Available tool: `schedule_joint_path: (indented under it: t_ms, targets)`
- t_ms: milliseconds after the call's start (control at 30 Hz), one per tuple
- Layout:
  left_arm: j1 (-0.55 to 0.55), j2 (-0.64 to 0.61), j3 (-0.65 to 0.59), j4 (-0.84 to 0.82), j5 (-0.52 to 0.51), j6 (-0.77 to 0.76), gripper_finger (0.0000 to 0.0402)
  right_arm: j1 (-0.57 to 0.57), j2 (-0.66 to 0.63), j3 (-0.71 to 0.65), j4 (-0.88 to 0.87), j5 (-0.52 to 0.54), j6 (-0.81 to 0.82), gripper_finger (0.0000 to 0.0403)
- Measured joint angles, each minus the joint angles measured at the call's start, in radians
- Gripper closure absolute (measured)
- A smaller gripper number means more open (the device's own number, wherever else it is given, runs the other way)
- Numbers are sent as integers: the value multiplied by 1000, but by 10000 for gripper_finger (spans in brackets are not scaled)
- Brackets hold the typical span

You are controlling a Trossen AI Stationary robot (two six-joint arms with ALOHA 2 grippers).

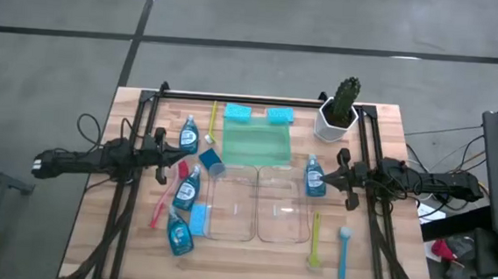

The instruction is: Pick & Place Kitchen Sink Supplies

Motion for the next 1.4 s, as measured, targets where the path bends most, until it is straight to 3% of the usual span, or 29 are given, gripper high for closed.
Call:
schedule_joint_path:
  t_ms: [167,267,367,567,833,933,1133,1400]
  targets:
    - [0,0,0,0,0,0,401,0,0,0,0,0,-14,394]
    - [0,0,0,0,0,0,401,0,0,0,1,8,72,394]
    - [0,0,0,0,0,0,401,0,0,0,3,61,276,394]
    - [0,0,0,0,0,0,401,0,-1,2,31,67,769,394]
    - [0,0,0,0,0,0,401,0,11,1,52,230,1065,394]
    - [0,0,0,0,0,0,401,0,31,0,76,327,1272,394]
    - [0,0,0,0,0,0,401,0,112,49,96,343,1335,367]
    - [0,0,0,1,0,0,401,-5,320,149,79,370,1286,294]
